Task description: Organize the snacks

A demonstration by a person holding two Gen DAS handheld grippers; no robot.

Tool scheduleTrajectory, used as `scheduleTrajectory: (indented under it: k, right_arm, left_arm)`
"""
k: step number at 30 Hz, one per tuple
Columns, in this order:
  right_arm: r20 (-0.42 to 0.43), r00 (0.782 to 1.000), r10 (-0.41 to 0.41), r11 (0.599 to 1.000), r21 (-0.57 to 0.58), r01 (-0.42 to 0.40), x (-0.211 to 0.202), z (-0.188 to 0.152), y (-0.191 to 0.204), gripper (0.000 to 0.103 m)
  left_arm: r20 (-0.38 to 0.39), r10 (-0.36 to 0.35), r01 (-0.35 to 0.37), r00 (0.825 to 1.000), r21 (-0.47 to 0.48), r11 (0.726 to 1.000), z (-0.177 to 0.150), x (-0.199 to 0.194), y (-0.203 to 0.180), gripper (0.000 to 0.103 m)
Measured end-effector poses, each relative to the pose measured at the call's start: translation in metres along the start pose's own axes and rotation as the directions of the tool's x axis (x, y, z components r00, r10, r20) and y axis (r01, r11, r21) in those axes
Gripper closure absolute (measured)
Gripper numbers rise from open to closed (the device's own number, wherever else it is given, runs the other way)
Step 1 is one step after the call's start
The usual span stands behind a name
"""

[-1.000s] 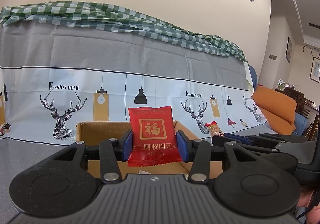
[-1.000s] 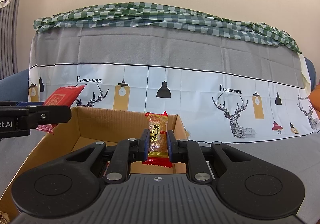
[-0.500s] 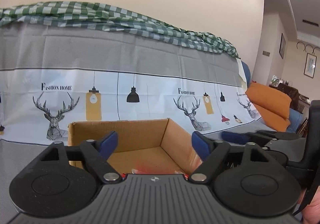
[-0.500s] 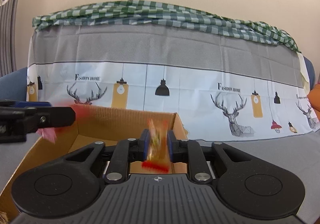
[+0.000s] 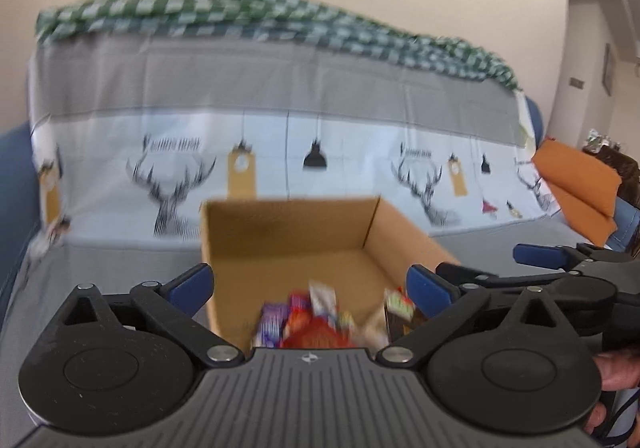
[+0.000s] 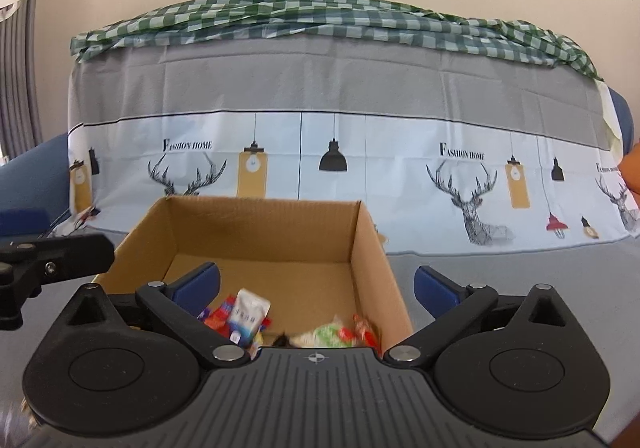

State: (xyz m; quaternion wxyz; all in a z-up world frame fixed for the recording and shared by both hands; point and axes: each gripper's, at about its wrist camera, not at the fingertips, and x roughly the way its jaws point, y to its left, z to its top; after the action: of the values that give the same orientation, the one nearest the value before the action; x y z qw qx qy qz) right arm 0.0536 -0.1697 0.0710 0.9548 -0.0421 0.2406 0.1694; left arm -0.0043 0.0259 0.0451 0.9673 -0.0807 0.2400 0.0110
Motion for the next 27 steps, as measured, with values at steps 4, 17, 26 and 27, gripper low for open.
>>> scheduleTrajectory:
  k: [4, 17, 26, 27]
  right_arm:
    - [-0.044, 0.999, -0.016, 1.000, 0.018, 0.017, -0.022, -0.016, -0.003, 0.001]
    - [-0.140, 0.988, -0.065, 0.997, 0.033, 0.070, -0.025, -0.037, -0.017, 0.001]
    - [-0.149, 0.988, -0.041, 0.999, 0.019, 0.044, -0.016, -0.037, -0.010, 0.001]
    - [-0.150, 0.988, -0.038, 0.999, 0.019, 0.041, -0.015, -0.037, -0.010, 0.001]
  left_arm:
    - [-0.076, 0.048, -0.053, 0.996, -0.066, 0.996, -0.015, -0.017, -0.003, 0.001]
    - [-0.225, 0.106, -0.138, 0.969, -0.131, 0.982, -0.034, 0.006, 0.000, 0.001]
    - [-0.225, 0.091, -0.123, 0.970, -0.133, 0.983, -0.033, 0.014, -0.005, 0.001]
    - [-0.224, 0.090, -0.122, 0.970, -0.134, 0.983, -0.033, 0.014, -0.005, 0.001]
